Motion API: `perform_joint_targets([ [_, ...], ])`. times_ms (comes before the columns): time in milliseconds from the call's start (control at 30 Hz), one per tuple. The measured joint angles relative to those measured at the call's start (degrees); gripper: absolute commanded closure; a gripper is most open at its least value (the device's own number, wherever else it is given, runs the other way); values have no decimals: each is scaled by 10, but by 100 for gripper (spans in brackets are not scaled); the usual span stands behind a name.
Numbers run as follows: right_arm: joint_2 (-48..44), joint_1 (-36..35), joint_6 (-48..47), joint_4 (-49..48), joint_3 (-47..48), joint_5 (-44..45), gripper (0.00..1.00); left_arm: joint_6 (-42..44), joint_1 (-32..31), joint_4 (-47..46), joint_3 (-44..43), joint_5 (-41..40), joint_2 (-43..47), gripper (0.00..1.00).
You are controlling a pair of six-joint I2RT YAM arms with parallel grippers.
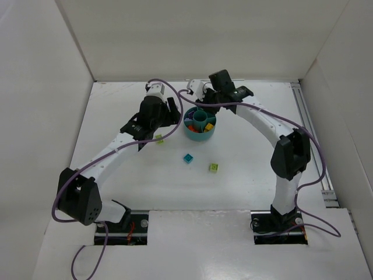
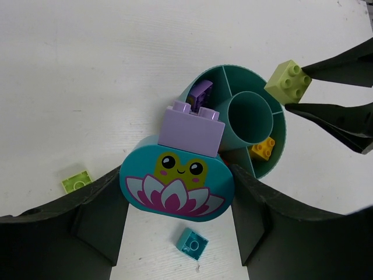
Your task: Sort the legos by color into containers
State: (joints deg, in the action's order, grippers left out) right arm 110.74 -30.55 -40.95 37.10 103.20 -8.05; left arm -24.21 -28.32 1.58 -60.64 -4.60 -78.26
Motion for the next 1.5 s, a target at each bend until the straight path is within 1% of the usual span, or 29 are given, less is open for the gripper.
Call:
perform_joint_targets([
  [533,-42,-3,9,-16,-44,-14,79,3,0,26,-34,-1,-11,80],
  [1133,-44,-3,9,-30,-65,-32,79,-12,3,52,-40,-16,-16,80],
  [1500,-44,13,9,-46,-65,-44,79,-32,3,57,-40,-16,-15,80],
])
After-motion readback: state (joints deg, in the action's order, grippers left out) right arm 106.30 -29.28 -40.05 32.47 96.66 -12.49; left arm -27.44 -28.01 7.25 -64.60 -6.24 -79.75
